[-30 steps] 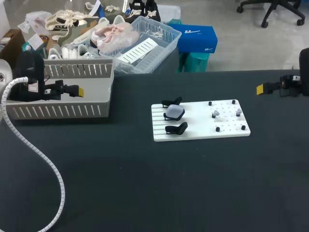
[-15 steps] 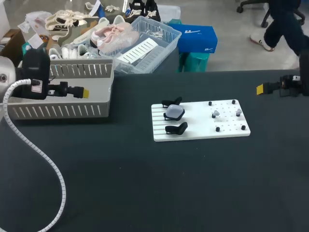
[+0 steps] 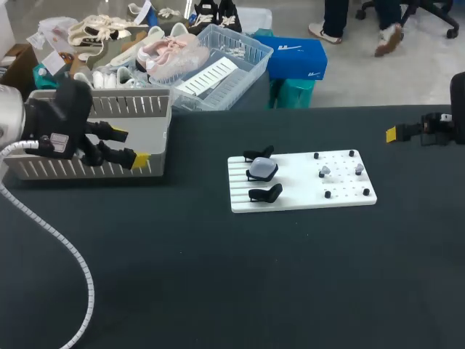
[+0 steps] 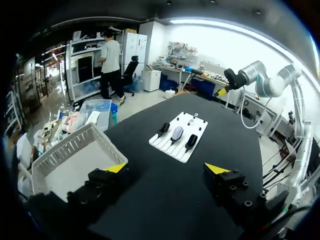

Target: Pick up each earbud case from the left stands, insert the matching earbuds, close the lid, and place the case in the box.

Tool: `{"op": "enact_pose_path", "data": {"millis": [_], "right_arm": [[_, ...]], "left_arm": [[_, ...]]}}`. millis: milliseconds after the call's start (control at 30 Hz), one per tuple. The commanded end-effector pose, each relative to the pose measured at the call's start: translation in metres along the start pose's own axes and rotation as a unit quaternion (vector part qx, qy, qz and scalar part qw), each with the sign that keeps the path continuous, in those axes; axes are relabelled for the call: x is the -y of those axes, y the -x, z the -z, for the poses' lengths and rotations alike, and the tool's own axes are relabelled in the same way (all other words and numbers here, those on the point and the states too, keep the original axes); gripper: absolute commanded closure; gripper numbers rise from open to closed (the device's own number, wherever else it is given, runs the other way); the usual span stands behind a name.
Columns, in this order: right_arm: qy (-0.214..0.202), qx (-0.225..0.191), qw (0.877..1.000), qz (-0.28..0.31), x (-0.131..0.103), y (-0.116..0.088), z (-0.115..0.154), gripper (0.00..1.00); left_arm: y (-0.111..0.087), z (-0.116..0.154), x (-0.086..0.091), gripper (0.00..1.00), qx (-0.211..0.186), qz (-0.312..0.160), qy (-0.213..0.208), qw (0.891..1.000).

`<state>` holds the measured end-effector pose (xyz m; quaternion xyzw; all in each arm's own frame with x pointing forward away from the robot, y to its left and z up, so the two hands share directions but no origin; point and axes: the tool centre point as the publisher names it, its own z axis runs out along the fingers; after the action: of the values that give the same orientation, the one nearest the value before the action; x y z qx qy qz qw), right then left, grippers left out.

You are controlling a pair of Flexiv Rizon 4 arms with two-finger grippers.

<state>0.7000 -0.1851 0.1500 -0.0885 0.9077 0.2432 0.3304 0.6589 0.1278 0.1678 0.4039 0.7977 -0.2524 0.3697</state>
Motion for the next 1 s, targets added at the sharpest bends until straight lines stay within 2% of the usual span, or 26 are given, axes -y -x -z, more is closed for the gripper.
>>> {"op": "enact_pose_path", "data": {"millis": [33, 167, 267, 400, 633, 833, 1000], "right_arm": [[0.0, 0.0, 1.0, 0.0, 0.0, 0.0, 0.0, 0.0], [0.0, 0.0, 1.0, 0.0, 0.0, 0.0, 0.0, 0.0], [0.0, 0.0, 1.0, 0.0, 0.0, 0.0, 0.0, 0.0], [0.0, 0.0, 1.0, 0.0, 0.0, 0.0, 0.0, 0.0], [0.0, 0.0, 1.0, 0.0, 0.0, 0.0, 0.0, 0.0], [0.0, 0.0, 1.0, 0.0, 0.0, 0.0, 0.0, 0.0], [0.0, 0.0, 1.0, 0.0, 0.0, 0.0, 0.0, 0.0]], "left_arm": [[-0.003, -0.003, 0.002, 0.0, 0.045, -0.045, -0.063, 0.996], [-0.002, -0.013, 0.008, 0.0, 0.05, -0.081, -0.053, 0.994], [-0.001, -0.022, 0.011, 0.0, 0.059, -0.131, -0.049, 0.988], [0.0, -0.04, 0.016, 0.0, 0.061, -0.165, -0.078, 0.981], [0.0, -0.075, 0.013, 0.0, 0.063, -0.162, -0.088, 0.981], [0.003, -0.1, 0.015, 0.0, 0.075, -0.186, -0.083, 0.976], [0.003, -0.119, 0.017, 0.0, 0.076, -0.202, -0.105, 0.971]]}}
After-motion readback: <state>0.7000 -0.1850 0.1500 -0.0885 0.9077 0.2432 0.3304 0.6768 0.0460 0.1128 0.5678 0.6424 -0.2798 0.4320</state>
